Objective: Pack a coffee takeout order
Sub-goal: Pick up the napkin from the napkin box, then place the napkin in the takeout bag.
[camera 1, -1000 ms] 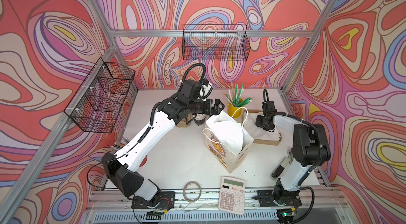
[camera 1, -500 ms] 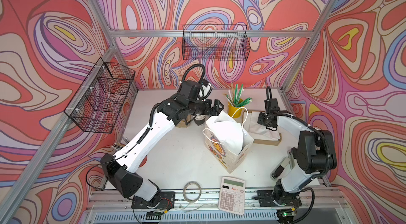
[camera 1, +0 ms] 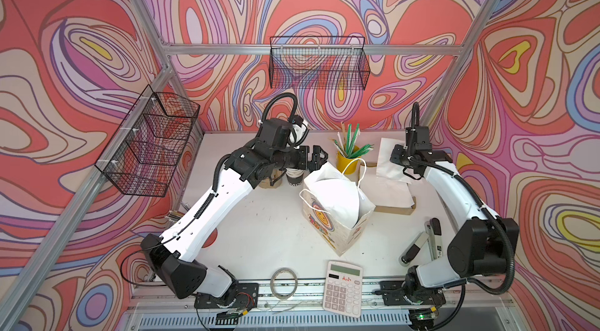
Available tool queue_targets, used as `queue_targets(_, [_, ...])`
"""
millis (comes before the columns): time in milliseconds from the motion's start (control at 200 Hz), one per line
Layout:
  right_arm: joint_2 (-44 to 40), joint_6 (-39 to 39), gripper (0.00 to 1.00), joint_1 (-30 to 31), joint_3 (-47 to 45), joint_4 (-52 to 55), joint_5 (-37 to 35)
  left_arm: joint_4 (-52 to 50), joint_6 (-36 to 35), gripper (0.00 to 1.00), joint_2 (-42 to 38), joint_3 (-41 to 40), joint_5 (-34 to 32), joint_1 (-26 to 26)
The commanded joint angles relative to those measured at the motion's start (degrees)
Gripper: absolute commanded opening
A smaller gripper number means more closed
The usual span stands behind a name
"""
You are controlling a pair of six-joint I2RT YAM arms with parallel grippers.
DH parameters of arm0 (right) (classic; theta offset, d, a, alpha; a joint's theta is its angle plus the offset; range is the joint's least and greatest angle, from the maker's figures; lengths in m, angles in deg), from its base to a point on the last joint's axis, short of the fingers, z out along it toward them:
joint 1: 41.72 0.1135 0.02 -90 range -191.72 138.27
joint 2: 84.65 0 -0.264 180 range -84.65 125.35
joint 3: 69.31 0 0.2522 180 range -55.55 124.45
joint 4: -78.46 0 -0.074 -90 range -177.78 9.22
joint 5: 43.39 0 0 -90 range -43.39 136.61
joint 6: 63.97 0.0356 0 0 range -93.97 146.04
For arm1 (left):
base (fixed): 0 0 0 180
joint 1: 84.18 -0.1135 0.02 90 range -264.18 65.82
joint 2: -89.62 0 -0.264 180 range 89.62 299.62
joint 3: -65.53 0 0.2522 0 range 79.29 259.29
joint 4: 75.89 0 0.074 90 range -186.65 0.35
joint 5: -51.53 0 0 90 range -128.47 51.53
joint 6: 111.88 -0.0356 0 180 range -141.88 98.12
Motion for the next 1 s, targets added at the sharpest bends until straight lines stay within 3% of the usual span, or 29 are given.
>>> queue_targets(0, [-3.4,-0.7,0.00,1.9,5.4,5.3,-2.3,1.5,1.0,1.00,-2.3,-1.4,0.8,-0.7])
queue_targets(306, [-3.8,-1.8,0.00,12.1,25.6,16.4,-5.2,-0.7,1.9,1.00,-5.6,-2.1,-1.4,-1.4])
queue_targets(581, [5.2,-1.8,0.00,40.1,45.9,32.6,-30.8,-1.6,3.0,1.00,-12.0,-6.2,-1.7,-4.2])
queue_targets(796, [12.1,1.4,0.00,59.2,51.6,44.2,-49.8,-3.2,3.1,1.00,-14.1,-7.9,-2.5,-4.3])
queue_targets(896, [13.9,5.0,0.00,63.0,51.1,50.8,-52.5,-3.5,3.3,1.00,-14.9,-8.8,-2.6,-4.3])
queue_targets(997, [11.4,7.4,0.00,64.8,44.7,50.9,-50.5,-3.3,3.7,1.00,-15.8,-10.1,-3.1,-4.3])
